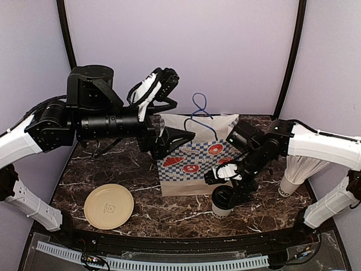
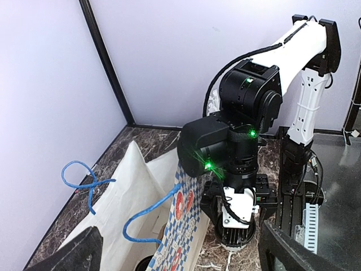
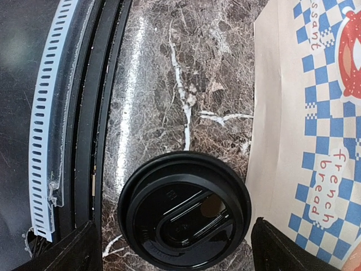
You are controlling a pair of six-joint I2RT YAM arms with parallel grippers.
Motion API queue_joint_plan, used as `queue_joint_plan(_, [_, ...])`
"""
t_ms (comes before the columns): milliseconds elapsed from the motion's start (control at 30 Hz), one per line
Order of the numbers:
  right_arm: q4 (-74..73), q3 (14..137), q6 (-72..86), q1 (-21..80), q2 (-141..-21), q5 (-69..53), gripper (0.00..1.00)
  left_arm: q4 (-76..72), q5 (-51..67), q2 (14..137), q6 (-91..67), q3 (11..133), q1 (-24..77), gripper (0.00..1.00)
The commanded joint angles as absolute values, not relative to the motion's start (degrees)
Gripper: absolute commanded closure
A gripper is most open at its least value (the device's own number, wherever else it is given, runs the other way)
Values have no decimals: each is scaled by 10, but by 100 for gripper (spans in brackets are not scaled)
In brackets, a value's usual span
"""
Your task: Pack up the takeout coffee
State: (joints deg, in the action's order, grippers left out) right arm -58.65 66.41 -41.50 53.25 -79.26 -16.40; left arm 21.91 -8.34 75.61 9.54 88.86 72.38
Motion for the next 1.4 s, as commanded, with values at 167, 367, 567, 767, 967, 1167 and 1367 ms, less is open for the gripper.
queue_joint_plan(167, [-555, 660, -406, 552, -812, -125, 9, 196, -115, 721, 82, 863, 722, 1])
queue_joint_plan(367, [-556, 657, -403, 556, -830, -114, 19, 194, -115, 713, 85, 853, 722, 1])
queue_joint_plan(567, [-567, 656, -406, 565, -831, -107, 23, 200, -143, 709, 91, 862, 722, 1])
queue_joint_plan(767, [-588, 671, -414, 574, -827, -102, 33, 245, -216, 728, 76, 925, 654, 1])
queue_joint_plan(967, [-641, 739, -423, 573, -795, -142, 41, 300, -86, 769, 59, 972, 527, 1])
queue_joint_plan(1167, [-684, 843, -423, 555, -737, -188, 43, 348, -11, 846, 66, 1015, 481, 1])
queue_joint_plan(1367, [-711, 1031, -428, 511, -722, -259, 44, 393, 112, 913, 73, 1066, 462, 3])
